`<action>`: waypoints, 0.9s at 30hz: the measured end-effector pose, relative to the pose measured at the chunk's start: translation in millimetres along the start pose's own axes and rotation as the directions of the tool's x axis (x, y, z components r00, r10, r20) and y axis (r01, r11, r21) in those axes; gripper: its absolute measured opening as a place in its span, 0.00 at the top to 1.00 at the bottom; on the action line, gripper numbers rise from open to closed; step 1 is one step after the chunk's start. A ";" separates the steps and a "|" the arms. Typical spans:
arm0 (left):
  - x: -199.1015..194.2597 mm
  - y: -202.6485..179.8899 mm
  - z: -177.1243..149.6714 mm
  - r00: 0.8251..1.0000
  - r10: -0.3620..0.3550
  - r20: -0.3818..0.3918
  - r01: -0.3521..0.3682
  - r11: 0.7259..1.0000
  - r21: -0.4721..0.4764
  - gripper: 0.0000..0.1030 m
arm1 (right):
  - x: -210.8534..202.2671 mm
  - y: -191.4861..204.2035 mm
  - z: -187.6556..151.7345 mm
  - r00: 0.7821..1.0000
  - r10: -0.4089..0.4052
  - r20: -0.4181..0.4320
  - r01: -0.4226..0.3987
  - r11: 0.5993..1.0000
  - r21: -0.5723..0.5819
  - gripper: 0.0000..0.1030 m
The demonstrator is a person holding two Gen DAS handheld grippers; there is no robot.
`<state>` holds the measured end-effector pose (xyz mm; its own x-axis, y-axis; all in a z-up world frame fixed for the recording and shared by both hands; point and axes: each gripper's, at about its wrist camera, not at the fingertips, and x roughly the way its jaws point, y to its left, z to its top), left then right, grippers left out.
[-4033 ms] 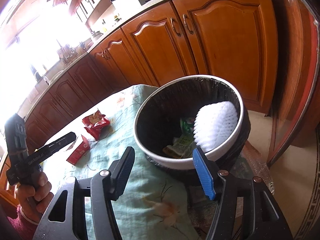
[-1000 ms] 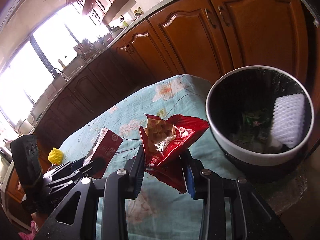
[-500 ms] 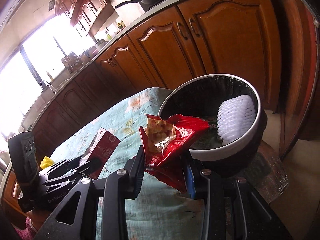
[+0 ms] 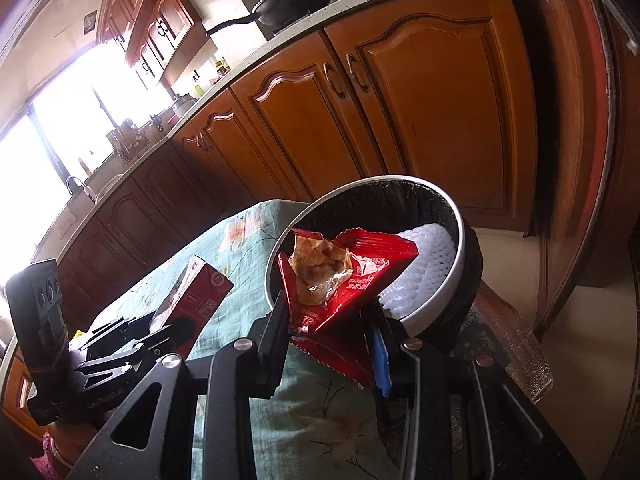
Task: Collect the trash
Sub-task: 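Carry the wrapper and milk carton over the bin and open both grippers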
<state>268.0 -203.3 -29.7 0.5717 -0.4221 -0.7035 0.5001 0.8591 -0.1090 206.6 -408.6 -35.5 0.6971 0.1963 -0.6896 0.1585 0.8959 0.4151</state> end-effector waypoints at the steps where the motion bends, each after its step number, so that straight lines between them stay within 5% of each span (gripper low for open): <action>1: 2.1 -1.1 2.7 1.000 -0.002 0.001 0.002 1.000 0.000 0.53 | 0.2 -2.2 2.3 1.000 -0.002 0.001 0.002 1.000 -0.002 0.66; 27: 51.2 -21.5 52.3 1.000 0.012 0.007 -0.012 0.998 0.063 0.53 | 15.3 -14.3 34.6 0.996 -0.082 -0.038 0.079 0.993 -0.084 0.65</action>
<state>320.6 -258.5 -26.7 0.5825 -0.4139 -0.6996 0.5332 0.8442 -0.0555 239.2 -432.2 -31.4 0.6548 0.1366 -0.7433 0.1539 0.9388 0.3081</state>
